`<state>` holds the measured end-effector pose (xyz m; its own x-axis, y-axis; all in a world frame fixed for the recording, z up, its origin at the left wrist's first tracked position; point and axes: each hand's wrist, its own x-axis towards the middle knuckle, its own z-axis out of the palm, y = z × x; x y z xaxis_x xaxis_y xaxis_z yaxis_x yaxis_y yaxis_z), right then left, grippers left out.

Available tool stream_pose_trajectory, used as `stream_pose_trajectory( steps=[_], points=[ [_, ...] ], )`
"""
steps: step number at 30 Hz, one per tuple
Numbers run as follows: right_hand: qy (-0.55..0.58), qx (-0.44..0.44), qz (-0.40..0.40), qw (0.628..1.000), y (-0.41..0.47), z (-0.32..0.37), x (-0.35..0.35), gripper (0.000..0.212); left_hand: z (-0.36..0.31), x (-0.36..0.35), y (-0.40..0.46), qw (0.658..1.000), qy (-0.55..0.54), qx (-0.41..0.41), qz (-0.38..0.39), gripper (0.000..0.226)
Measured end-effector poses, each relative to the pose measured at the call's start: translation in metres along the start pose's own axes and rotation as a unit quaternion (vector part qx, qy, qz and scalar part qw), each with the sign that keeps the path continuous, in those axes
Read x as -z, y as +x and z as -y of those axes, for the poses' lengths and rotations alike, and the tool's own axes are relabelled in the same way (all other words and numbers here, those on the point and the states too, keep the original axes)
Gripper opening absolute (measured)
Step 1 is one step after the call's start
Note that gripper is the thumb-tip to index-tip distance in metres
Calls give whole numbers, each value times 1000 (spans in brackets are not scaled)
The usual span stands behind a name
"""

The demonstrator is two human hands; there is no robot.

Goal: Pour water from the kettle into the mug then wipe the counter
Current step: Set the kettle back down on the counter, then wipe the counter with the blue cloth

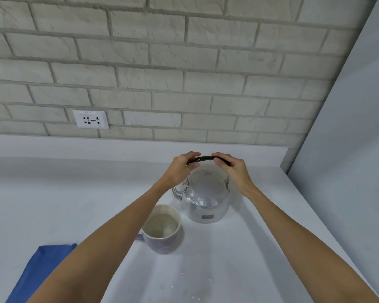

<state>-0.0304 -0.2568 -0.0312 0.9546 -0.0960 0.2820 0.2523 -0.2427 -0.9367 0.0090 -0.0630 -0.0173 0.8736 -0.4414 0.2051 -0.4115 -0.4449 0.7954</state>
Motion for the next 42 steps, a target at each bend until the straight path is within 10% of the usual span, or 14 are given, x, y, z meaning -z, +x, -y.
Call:
stream_pose_trajectory(
  steps=[10, 21, 32, 42],
  points=[
    [-95, 19, 52, 994, -18, 61, 20, 58, -33, 41, -29, 997, 68, -41, -4, 68],
    [-15, 28, 108, 994, -93, 129, -46, 14, -28, 82, -141, 997, 76, 9, -26, 54],
    [4, -96, 224, 970, -162, 104, -183, 9, 48, 111, -276, 975, 87, 190, -76, 43],
    [-102, -165, 272, 942, -166, 61, -295, 23, 97, 125, -355, 886, 168, 416, -114, 61]
  ],
)
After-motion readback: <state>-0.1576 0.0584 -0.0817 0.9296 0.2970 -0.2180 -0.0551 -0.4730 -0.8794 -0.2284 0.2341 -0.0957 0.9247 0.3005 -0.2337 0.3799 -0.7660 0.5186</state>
